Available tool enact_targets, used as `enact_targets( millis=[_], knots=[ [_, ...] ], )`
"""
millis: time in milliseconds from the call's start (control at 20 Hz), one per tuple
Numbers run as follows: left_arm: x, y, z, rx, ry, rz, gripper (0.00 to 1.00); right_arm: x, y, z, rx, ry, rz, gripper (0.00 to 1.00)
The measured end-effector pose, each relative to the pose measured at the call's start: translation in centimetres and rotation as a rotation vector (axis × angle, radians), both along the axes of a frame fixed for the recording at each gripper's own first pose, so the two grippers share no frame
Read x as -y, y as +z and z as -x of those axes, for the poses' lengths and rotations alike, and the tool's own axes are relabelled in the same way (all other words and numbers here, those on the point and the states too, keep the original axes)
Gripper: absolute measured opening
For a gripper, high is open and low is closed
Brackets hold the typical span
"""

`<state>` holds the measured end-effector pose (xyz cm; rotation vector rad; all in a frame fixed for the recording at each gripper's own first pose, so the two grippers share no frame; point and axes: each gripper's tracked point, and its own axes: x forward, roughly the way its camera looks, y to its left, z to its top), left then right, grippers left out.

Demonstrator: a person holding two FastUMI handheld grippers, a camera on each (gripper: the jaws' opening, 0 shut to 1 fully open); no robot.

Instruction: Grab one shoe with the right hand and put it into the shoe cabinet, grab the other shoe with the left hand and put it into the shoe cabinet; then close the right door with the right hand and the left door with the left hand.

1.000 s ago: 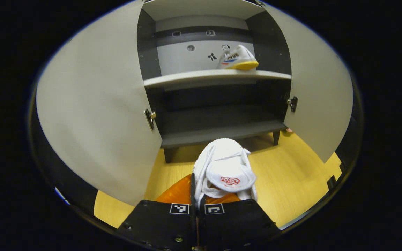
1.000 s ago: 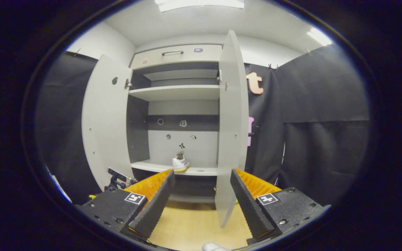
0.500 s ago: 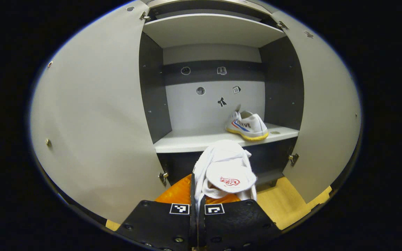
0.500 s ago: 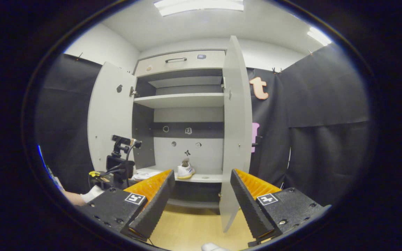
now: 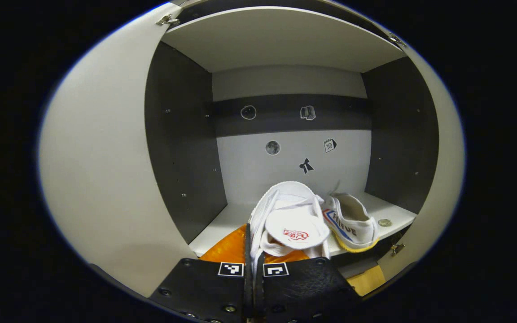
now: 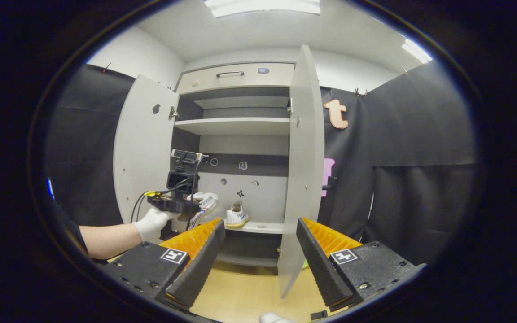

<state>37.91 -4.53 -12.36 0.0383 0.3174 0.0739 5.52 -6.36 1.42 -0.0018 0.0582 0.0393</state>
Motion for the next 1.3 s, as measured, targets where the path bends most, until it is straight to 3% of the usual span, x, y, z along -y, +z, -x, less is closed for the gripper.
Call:
enact_targets(
  millis=[150,600,700,750,900,1150,1300],
  knots=[
    [0.5,-0.6,-3.4,-0.026,0.011,0.005,0.01,0.3,-0.3,0.1,-0.011,-0.009,0.009,1.0],
    [0.2,-4.0,-7.0,-0.137,0.06,-0.014,0.02,1.2,-1.4,-0.1,-0.053,-0.027,0.0,1.0],
    [0.5,-4.2,-7.2,-0.158,0.042,0.02,0.08,1.3,-1.5,-0.2,-0.056,-0.028,0.0,1.0],
    [0.4,-4.7,-7.1,-0.176,0.043,0.024,0.17,1.1,-1.6,-0.2,-0.056,-0.026,-0.004,1.0],
    [-0.2,-5.0,-6.9,-0.192,0.053,0.033,0.1,0.9,-1.9,-0.2,-0.068,-0.017,-0.016,1.0],
    [-2.6,-4.3,-6.1,-0.163,0.076,-0.011,0.97,0.8,-1.5,-0.3,-0.059,-0.012,-0.019,1.0],
    [-3.4,-4.0,-5.3,-0.165,0.082,0.006,0.97,0.4,-1.5,-0.2,-0.061,-0.002,-0.019,1.0]
  ],
)
